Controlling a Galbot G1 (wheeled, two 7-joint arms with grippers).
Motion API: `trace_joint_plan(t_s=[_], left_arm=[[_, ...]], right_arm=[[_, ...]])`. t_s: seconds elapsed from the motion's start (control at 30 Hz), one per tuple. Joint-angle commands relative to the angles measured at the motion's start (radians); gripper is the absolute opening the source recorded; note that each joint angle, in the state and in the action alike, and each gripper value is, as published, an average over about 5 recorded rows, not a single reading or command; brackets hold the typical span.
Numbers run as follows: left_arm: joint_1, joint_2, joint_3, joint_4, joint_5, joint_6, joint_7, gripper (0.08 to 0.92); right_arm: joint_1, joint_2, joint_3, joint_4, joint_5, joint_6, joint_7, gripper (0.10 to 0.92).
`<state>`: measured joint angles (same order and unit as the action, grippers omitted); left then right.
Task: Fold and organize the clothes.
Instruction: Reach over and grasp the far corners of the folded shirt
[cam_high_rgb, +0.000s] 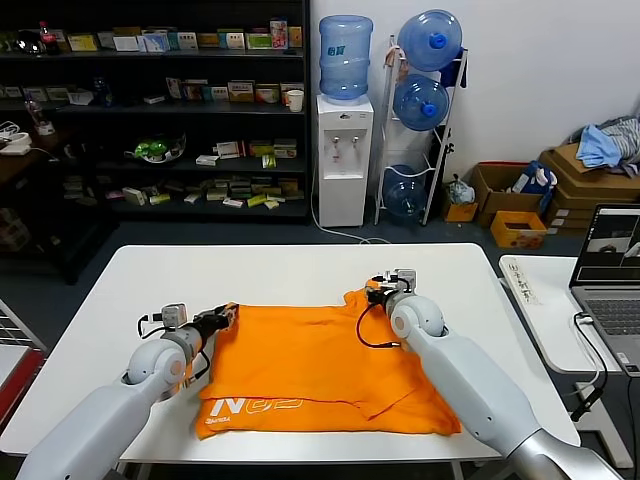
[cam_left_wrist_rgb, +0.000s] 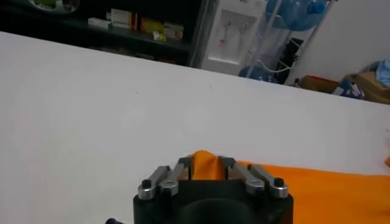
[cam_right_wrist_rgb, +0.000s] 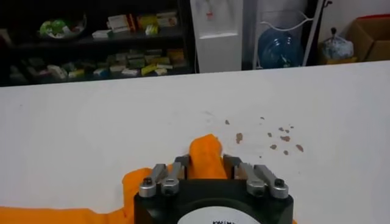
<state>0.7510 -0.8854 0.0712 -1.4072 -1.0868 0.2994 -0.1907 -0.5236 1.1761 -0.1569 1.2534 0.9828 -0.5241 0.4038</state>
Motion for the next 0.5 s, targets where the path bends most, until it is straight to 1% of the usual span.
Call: trace_joint_plan(t_s=[0.03,0.17,0.27,0.33,0.5], left_arm=[[0.001,0.0,0.002,-0.001,0.002,-0.001,0.001,0.313],[0.005,0.0,0.0,-0.002,0.005,-0.004,0.002,0.201],[0.008,-0.002,-0.005,-0.003,0.009,-0.009,0.004,0.124],[0.012,-0.004,-0.011,-0.004,0.015,-0.017,0.007,0.099],[0.041,-0.012,-0.057,-0.032,0.07,-0.073,0.037,0.095]], right_arm=[[0.0,0.0,-0.001,0.005,0.004,0.0,-0.001,0.347],[-0.008,-0.006,0.003,0.014,0.004,0.015,-0.003,0.226],[-0.014,-0.011,0.01,0.025,0.003,0.042,-0.009,0.152],[-0.021,-0.016,0.015,0.037,-0.001,0.068,-0.018,0.131],[-0.051,-0.041,0.034,0.101,-0.031,0.152,-0.057,0.125]])
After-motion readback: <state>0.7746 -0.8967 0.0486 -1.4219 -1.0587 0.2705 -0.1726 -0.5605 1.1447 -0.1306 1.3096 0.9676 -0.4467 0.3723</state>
